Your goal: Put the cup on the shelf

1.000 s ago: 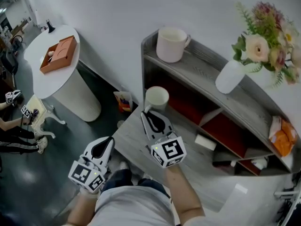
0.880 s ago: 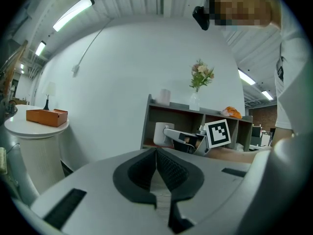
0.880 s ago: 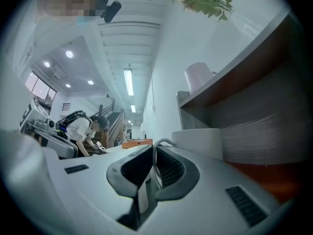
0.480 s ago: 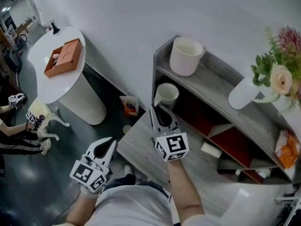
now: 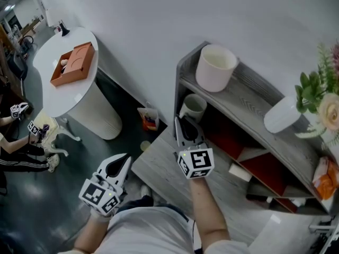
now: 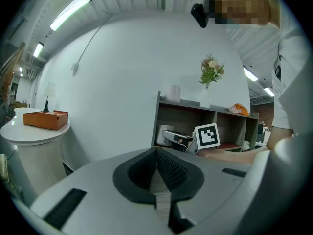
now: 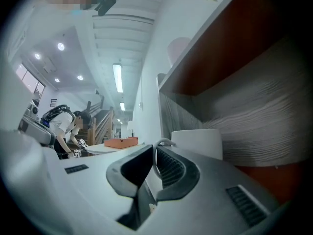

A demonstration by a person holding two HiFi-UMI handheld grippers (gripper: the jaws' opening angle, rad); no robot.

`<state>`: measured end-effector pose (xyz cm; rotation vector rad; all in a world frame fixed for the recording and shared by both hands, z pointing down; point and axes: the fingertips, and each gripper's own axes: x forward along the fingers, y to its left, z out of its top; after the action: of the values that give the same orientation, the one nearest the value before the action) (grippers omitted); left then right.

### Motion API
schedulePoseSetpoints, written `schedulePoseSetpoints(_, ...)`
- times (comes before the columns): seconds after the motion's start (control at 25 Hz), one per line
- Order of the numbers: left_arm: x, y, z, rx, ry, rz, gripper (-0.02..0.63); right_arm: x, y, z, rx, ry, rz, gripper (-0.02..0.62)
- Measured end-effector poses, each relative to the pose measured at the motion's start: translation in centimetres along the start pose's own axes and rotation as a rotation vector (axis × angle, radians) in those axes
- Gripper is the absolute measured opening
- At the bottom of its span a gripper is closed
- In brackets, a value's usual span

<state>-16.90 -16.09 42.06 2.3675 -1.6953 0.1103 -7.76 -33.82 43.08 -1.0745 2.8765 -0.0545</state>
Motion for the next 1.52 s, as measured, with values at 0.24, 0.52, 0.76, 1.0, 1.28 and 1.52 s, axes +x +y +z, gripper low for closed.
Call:
schedulePoseSetpoints(0.24, 1.0, 0.1, -0.6, -0.008, 0.017, 0.003, 0.017, 0.5, -1.0, -1.0, -0.015, 0.024, -0.033, 0.035)
schedulePoseSetpoints(0.52, 1.6, -0.1, -0.9, -0.015, 0.022, 0.01, 0.017, 1.2, -1.8, -1.7, -0.013, 0.052, -0.066, 0.035)
schedulePoseSetpoints(0.76, 1.7, -0.4, -1.1, -0.015, 0.025, 0.01, 0.017, 1.7, -2.0, -1.7, 0.003, 0.077, -0.088, 0.035)
schedulePoseSetpoints(1.0, 1.5, -0.4, -1.0, -0.01, 0.019, 0.013, 0.017, 1.7, -2.4, -2.0, 0.021, 0.107, -0.124, 0.038)
schedulePoseSetpoints(1.28, 1.1, -0.4, -0.8, -0.004, 0.012, 0.012, 0.017, 1.5, -2.8, -2.4, 0.043, 0.152, -0.163, 0.082)
schedulePoseSetpoints(1.52, 0.5, -0.4, -0.7, 0.001, 0.005, 0.006, 0.017, 1.0, -2.9, -2.2, 0.075, 0.151, -0.171, 0.115)
